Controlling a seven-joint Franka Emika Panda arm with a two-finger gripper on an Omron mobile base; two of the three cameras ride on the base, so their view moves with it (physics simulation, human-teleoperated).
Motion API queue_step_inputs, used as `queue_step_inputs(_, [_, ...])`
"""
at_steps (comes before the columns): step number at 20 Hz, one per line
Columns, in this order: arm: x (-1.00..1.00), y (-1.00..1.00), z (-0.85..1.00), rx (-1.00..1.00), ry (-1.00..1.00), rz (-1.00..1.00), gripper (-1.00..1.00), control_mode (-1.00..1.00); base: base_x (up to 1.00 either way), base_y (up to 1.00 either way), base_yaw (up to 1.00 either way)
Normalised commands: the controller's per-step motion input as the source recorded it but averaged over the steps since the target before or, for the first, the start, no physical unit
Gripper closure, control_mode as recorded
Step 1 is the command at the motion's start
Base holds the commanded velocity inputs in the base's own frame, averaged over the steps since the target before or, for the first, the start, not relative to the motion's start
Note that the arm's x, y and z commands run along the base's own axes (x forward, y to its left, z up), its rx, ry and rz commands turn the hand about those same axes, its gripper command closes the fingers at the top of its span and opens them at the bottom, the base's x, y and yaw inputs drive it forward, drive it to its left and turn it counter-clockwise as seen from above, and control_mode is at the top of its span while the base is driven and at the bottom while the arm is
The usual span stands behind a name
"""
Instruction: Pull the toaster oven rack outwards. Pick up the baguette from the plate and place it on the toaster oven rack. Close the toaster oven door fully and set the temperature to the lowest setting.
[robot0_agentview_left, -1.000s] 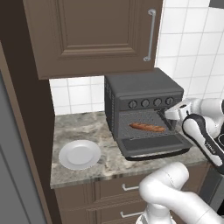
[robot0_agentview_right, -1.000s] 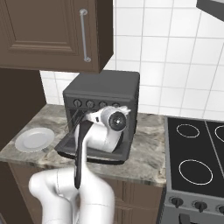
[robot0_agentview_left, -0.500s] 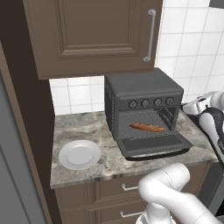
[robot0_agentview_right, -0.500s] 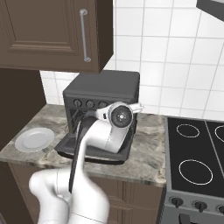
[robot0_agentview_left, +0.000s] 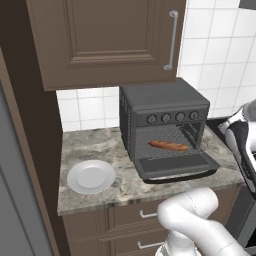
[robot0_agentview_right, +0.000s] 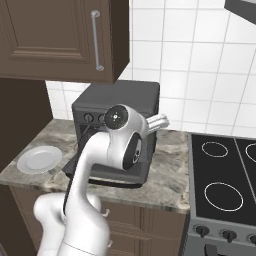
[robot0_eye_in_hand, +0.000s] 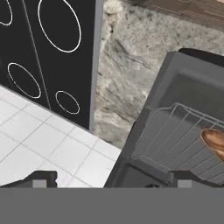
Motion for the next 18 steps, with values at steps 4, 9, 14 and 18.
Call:
queue_step_inputs(4, [-0.53, -0.56, 0.07, -0.39, 0.25, 0.1, -1.0, -1.0, 0.0, 0.0, 0.0])
queue_step_inputs(9, [-0.45, -0.47, 0.12, -0.36, 0.0, 0.2, -1.0, -1.0, 0.0, 0.0, 0.0])
queue_step_inputs(14, [-0.1, -0.84, 0.0, 0.12, 0.0, 0.05, -1.0, -1.0, 0.0, 0.0, 0.0])
queue_step_inputs(18, [-0.04, -0.45, 0.0, 0.07, 0.0, -0.01, -1.0, -1.0, 0.0, 0.0, 0.0])
